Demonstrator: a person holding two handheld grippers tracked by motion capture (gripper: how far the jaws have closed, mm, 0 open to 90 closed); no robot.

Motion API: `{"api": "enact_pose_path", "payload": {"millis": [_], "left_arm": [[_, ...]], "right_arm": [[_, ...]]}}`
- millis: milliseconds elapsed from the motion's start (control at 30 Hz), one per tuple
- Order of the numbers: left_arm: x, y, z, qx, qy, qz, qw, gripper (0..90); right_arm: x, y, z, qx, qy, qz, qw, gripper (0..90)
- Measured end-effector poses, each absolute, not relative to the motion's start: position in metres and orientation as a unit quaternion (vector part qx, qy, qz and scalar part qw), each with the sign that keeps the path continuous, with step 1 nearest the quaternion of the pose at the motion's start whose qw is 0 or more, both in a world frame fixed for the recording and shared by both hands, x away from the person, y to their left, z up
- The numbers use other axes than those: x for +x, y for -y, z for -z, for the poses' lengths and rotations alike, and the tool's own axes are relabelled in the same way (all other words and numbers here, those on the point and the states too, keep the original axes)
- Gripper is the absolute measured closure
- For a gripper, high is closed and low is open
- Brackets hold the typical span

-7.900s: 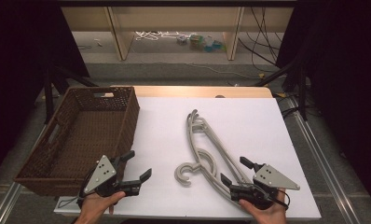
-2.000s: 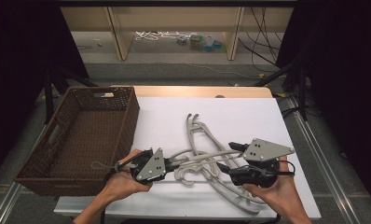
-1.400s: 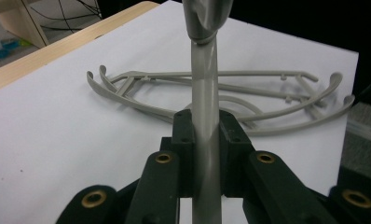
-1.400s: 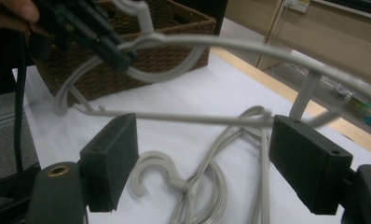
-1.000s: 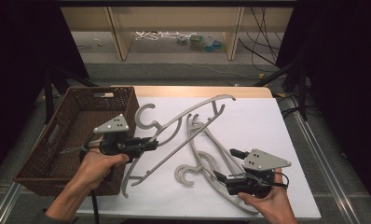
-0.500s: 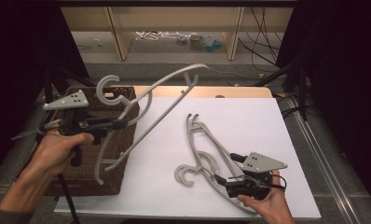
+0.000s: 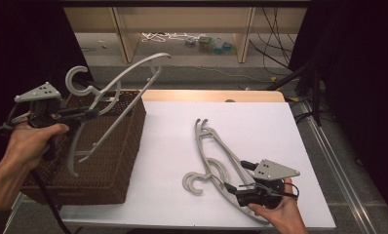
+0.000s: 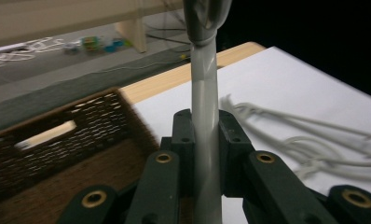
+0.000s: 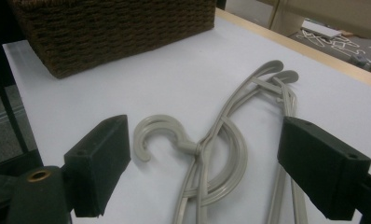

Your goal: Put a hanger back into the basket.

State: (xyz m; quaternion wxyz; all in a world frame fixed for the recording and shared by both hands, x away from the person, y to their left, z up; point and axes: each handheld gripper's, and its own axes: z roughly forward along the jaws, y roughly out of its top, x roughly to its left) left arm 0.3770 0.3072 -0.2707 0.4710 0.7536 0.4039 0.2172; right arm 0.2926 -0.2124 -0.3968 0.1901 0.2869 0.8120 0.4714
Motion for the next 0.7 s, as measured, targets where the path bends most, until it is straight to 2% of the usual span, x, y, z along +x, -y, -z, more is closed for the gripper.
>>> {"api": "enact_pose_path", "payload": {"millis": [300,700], "left_arm": [[0.388,-0.346,0.299,0.765,-0.402,-0.253,0.435,79.4],[0.382,-0.373,0.332,0.793,-0.397,-0.244,0.391,79.3]], "right_arm": [[0.294,0.213,0.399,0.289,-0.812,-0.471,0.187,18.0],[0.296,0.214,0.401,0.291,-0.813,-0.470,0.184,18.0]]}}
